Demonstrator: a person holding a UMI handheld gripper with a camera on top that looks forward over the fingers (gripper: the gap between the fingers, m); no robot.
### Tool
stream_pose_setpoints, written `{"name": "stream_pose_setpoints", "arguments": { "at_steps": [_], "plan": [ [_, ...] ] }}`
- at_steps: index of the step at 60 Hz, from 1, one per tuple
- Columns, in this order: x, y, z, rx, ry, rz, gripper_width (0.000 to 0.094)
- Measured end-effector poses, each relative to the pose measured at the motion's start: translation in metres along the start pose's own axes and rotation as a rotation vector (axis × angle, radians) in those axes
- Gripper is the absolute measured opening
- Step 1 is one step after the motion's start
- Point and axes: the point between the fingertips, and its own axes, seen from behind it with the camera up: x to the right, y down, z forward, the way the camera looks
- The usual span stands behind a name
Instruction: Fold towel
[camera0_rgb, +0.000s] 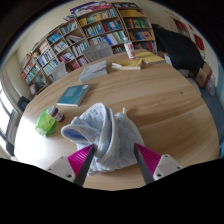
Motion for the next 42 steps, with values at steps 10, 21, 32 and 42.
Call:
{"name": "stream_pose_setpoints", "arguments": {
  "at_steps": [10,21,32,42],
  "plan": [
    [0.010,-0.015,-0.075,0.123,0.156,-0.096,0.0832],
    [-0.032,0.008,-0.158,0.184,0.141,-0.087,0.0832],
    [-0.073,0.042,-0.228,0.205,0.096,-0.059,0.0831],
    [-0.075,0.061,-0.256,0.206,0.073,-0.043,0.0830]
  ]
}}
